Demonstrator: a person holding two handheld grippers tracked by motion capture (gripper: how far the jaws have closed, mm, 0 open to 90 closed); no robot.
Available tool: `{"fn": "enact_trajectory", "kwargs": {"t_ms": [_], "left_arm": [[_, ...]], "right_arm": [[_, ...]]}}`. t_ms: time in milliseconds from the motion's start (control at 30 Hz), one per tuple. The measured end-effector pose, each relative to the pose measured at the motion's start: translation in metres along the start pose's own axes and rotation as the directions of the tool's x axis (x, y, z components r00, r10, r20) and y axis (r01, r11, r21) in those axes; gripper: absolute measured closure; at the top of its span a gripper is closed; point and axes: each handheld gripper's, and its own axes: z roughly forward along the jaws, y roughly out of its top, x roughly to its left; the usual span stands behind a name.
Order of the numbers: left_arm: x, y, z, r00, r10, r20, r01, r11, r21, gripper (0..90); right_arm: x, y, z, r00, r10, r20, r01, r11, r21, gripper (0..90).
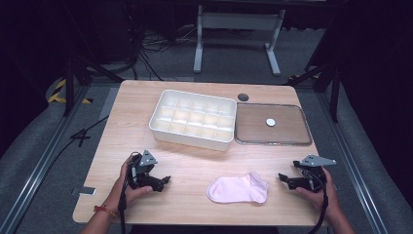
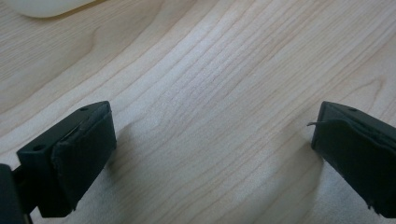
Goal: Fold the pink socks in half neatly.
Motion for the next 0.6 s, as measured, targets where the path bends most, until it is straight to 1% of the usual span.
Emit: {"fn": "enact_trajectory", "kwargs": {"t_ms": [67,100,133,233,300,400,433,500,600], "left_arm": [[0.000,0.000,0.000,1.0000,0.004,0.003,-0.004,1.0000,-0.003,0.0],[0.000,0.000,0.000,1.0000,0.005,0.003,-0.005,1.0000,0.002,0.0],[0.000,0.000,0.000,1.0000,0.004,0.003,-0.004,1.0000,-0.003,0.0],[0.001,-0.001,0.000,0.9999,0.008,0.006,-0.008,1.0000,-0.001,0.1],[0.001,-0.001,-0.001,0.9998,0.016,0.009,-0.016,0.9999,-0.002,0.1],[0.001,-0.001,-0.001,0.9998,0.017,0.010,-0.017,0.9998,-0.006,0.1],[0.002,-0.001,-0.001,0.9998,0.018,0.010,-0.018,0.9998,-0.005,0.1],[0.002,-0.001,-0.001,0.9997,0.019,0.013,-0.019,0.9998,-0.005,0.1],[0.002,-0.001,-0.001,0.9997,0.019,0.013,-0.019,0.9998,-0.005,0.1]], "right_arm": [[0.001,0.000,-0.001,0.9998,-0.015,-0.011,0.015,1.000,-0.008,25.9],[0.001,0.000,-0.001,0.9997,-0.019,-0.014,0.019,1.000,-0.010,27.7],[0.002,0.000,-0.001,0.9996,-0.023,-0.016,0.023,1.000,-0.011,28.7],[0.002,0.001,-0.003,0.9990,-0.038,-0.024,0.038,0.999,-0.024,30.7],[0.003,0.001,-0.004,0.9981,-0.045,-0.042,0.043,0.998,-0.036,31.6],[0.005,0.003,-0.006,0.9972,-0.063,-0.041,0.061,0.997,-0.041,34.1],[0.006,0.004,-0.006,0.9971,-0.060,-0.046,0.058,0.997,-0.046,34.8],[0.007,0.007,-0.008,0.9964,-0.070,-0.048,0.067,0.996,-0.061,37.1],[0.011,0.012,-0.014,0.9943,-0.079,-0.071,0.072,0.993,-0.091,38.6]]}}
